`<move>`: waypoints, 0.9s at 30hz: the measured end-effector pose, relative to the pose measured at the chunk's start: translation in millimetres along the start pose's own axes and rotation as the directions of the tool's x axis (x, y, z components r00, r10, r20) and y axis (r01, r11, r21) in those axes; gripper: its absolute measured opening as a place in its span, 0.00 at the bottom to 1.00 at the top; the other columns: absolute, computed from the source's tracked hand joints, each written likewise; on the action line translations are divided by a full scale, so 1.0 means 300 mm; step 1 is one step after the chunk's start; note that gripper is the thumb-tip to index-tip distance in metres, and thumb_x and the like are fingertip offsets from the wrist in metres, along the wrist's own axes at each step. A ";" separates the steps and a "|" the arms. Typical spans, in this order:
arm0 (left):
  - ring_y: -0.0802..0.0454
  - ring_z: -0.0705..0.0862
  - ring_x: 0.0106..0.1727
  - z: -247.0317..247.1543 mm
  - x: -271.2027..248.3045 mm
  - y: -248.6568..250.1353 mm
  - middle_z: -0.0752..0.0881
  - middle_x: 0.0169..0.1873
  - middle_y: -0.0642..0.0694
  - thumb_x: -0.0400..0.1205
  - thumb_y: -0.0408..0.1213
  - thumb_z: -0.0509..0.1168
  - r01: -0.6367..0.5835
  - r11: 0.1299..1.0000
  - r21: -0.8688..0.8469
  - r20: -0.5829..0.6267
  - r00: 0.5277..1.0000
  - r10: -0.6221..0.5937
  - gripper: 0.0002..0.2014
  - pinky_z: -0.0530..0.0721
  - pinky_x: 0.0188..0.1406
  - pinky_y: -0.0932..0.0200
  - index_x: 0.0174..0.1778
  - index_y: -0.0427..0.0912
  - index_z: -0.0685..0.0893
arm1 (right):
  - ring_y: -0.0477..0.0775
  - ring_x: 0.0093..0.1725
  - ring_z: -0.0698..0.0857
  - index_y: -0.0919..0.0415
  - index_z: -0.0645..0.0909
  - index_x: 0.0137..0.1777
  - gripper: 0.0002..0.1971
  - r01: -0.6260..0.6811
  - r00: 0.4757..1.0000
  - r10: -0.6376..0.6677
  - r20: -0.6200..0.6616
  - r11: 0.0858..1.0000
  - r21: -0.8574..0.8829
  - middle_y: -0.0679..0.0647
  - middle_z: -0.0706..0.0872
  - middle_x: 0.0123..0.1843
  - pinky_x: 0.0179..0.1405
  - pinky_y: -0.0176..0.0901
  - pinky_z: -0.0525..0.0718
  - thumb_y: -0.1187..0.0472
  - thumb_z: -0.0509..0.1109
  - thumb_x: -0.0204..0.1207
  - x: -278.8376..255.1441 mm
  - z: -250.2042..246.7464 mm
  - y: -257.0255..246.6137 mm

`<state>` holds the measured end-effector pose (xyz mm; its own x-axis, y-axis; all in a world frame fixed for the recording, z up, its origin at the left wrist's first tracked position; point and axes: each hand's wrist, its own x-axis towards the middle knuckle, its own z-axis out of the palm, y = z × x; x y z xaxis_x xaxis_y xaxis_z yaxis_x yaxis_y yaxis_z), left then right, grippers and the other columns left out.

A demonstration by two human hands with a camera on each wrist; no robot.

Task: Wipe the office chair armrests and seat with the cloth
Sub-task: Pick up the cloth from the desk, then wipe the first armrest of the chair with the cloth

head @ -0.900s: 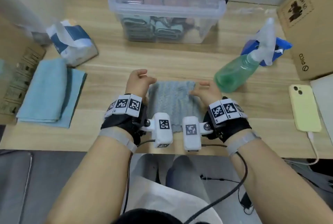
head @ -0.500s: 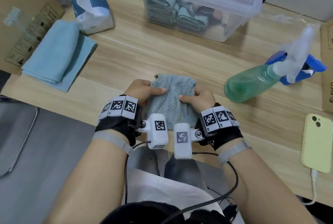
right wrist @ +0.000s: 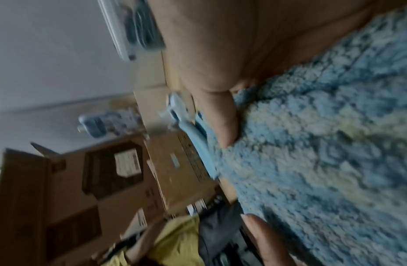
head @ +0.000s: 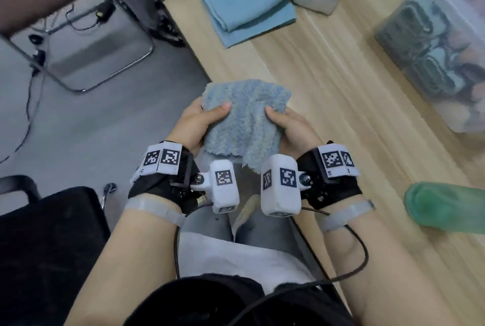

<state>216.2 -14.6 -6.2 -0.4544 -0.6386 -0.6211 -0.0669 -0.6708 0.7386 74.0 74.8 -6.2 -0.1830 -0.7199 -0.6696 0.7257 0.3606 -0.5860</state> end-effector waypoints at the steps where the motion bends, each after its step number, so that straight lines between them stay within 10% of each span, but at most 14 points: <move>1: 0.55 0.90 0.41 -0.058 -0.027 0.004 0.88 0.46 0.45 0.80 0.27 0.62 -0.031 0.998 -0.045 -0.041 0.999 0.029 0.12 0.87 0.36 0.61 0.59 0.38 0.77 | 0.59 0.47 0.88 0.66 0.75 0.64 0.14 -0.028 0.998 0.029 0.060 0.999 -0.021 0.63 0.86 0.54 0.46 0.51 0.89 0.65 0.60 0.80 0.014 0.057 0.019; 8: 0.51 0.90 0.46 -0.480 -0.226 -0.035 0.88 0.50 0.42 0.73 0.25 0.68 -0.184 0.936 -0.300 -0.332 0.940 0.079 0.21 0.88 0.39 0.57 0.63 0.36 0.75 | 0.57 0.45 0.90 0.68 0.78 0.61 0.13 -0.182 0.900 0.290 0.326 0.928 -0.324 0.60 0.90 0.48 0.37 0.47 0.88 0.71 0.64 0.77 0.077 0.465 0.218; 11: 0.42 0.86 0.57 -0.649 -0.326 -0.059 0.85 0.58 0.37 0.67 0.30 0.70 -0.214 0.891 -0.399 -0.407 0.913 0.037 0.30 0.87 0.48 0.49 0.67 0.34 0.74 | 0.64 0.55 0.87 0.71 0.75 0.65 0.18 -0.199 0.842 0.394 0.370 0.862 -0.466 0.67 0.85 0.59 0.50 0.57 0.87 0.70 0.67 0.75 0.094 0.644 0.334; 18: 0.49 0.90 0.40 -0.979 -0.517 -0.080 0.91 0.38 0.43 0.72 0.27 0.66 -0.334 0.799 -0.500 -0.526 0.850 0.026 0.13 0.88 0.35 0.56 0.52 0.35 0.83 | 0.59 0.47 0.89 0.72 0.76 0.64 0.18 -0.227 0.701 0.575 0.423 0.742 -0.631 0.66 0.86 0.55 0.43 0.50 0.88 0.72 0.67 0.73 0.091 1.010 0.580; 27: 0.54 0.90 0.43 -1.270 -0.649 -0.183 0.91 0.40 0.49 0.78 0.30 0.64 -0.528 0.672 -0.519 -0.771 0.629 -0.102 0.08 0.88 0.38 0.60 0.52 0.39 0.83 | 0.66 0.57 0.85 0.72 0.78 0.62 0.17 -0.256 0.582 0.756 0.298 0.519 -0.816 0.70 0.83 0.61 0.56 0.58 0.85 0.64 0.67 0.76 0.180 1.316 0.917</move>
<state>646.6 2.8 -25.7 0.4057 -0.6242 -0.6677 0.6563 -0.3094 0.6881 525.7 -99.2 -23.4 0.6401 -0.3233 -0.6970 -0.1175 0.8553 -0.5047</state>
